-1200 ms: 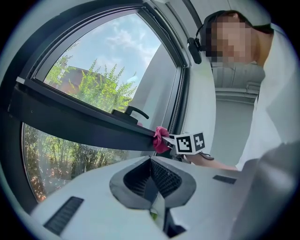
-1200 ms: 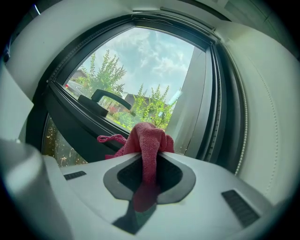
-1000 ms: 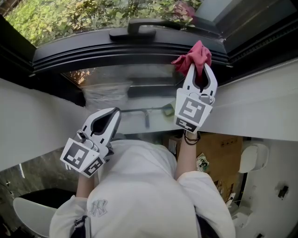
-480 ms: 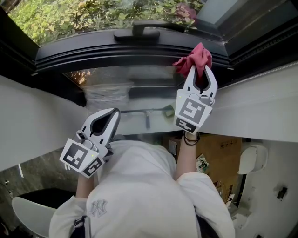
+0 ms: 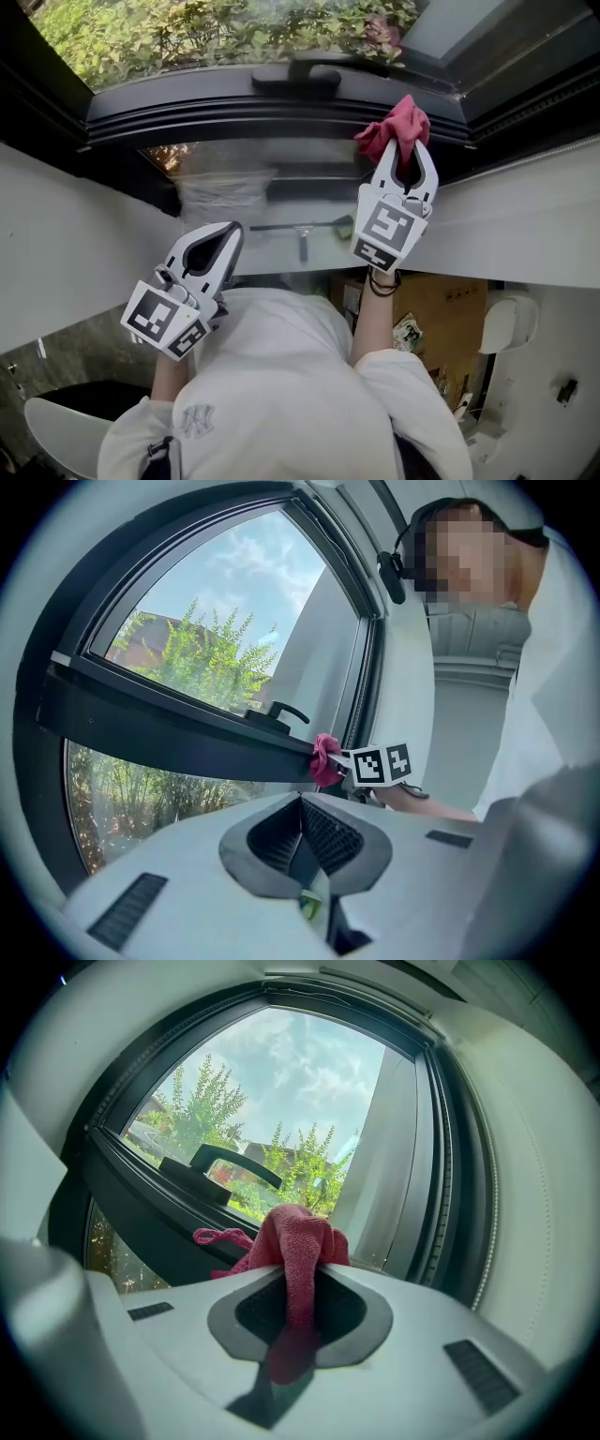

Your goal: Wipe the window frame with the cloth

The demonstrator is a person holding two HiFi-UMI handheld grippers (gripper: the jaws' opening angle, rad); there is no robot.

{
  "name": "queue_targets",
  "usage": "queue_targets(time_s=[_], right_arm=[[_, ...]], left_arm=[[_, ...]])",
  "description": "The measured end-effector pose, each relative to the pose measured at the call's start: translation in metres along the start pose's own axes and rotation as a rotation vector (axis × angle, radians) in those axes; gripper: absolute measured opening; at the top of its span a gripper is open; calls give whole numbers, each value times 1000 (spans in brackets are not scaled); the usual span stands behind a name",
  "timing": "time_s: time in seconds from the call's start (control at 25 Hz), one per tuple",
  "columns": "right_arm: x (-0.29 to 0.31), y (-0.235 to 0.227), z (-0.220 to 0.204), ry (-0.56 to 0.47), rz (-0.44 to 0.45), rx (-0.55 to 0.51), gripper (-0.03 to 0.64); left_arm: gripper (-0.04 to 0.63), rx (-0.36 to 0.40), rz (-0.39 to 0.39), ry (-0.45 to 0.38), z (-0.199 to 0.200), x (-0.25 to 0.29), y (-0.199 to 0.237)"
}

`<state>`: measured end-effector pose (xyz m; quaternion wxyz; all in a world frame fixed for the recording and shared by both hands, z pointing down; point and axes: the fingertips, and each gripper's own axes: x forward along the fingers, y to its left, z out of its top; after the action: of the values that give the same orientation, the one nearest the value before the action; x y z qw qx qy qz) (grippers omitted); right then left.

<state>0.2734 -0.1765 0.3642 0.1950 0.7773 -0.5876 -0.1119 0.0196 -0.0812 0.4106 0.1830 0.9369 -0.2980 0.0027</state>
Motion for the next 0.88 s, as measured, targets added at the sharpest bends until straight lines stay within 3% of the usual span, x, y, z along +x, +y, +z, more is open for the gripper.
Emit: queue_targets(time_s=[0.88], right_arm=[[-9,56,24,14,-34,4,51]], left_arm=[[11,-15,-23,-2,5,-46,44]])
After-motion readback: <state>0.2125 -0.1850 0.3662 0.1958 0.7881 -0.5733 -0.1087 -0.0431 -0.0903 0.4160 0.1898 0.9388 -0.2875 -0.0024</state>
